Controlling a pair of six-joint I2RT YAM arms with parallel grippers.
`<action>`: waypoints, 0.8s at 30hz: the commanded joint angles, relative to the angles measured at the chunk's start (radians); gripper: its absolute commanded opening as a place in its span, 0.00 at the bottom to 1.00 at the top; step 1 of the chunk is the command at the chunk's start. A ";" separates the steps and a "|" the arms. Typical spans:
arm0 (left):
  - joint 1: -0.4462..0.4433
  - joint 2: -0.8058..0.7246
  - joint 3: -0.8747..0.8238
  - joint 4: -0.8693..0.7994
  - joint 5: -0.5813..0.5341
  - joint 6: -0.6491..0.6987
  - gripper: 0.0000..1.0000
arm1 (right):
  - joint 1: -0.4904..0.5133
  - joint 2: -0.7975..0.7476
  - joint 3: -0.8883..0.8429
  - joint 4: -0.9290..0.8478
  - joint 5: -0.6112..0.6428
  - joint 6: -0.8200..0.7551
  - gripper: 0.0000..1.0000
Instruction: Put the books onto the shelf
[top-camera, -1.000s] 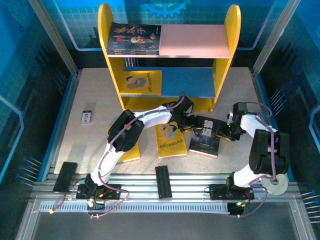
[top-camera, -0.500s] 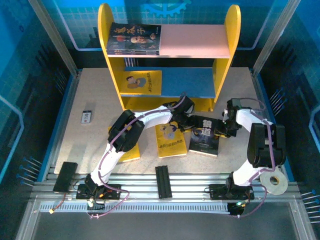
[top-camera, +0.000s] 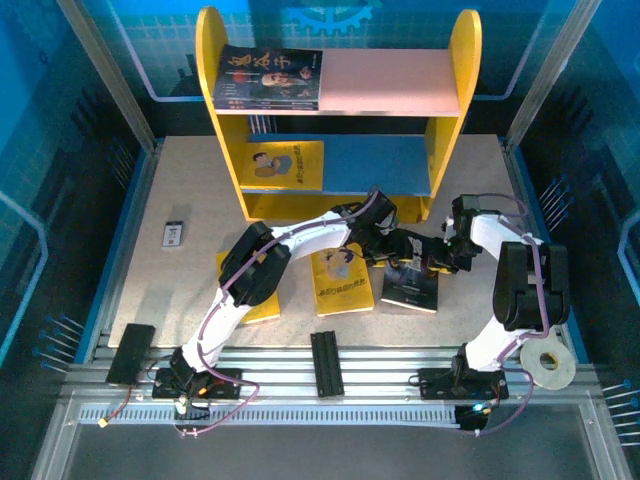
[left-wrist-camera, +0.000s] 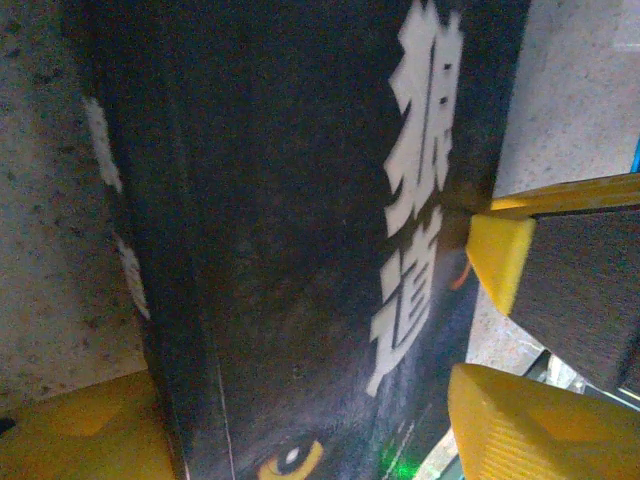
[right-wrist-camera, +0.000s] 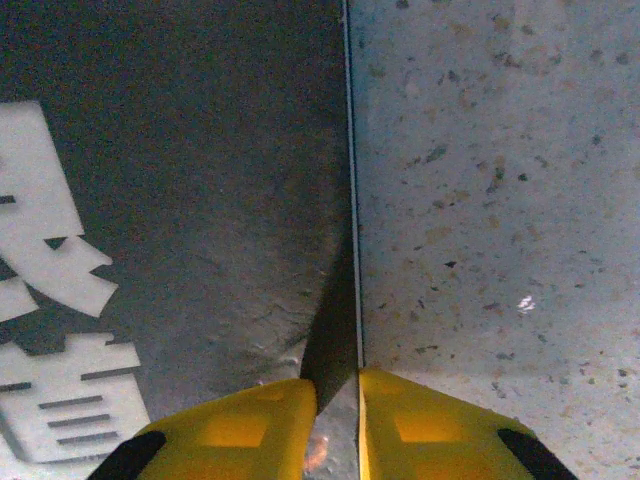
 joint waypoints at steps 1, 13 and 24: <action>-0.035 -0.079 0.001 0.086 0.077 0.021 0.65 | 0.042 0.040 -0.048 0.052 -0.094 -0.002 0.23; -0.054 -0.063 -0.005 0.048 0.020 0.056 0.55 | 0.015 0.028 -0.087 0.106 -0.200 0.009 0.45; -0.054 -0.037 0.027 0.015 -0.006 0.060 0.50 | -0.052 -0.017 -0.126 0.106 -0.262 -0.006 0.58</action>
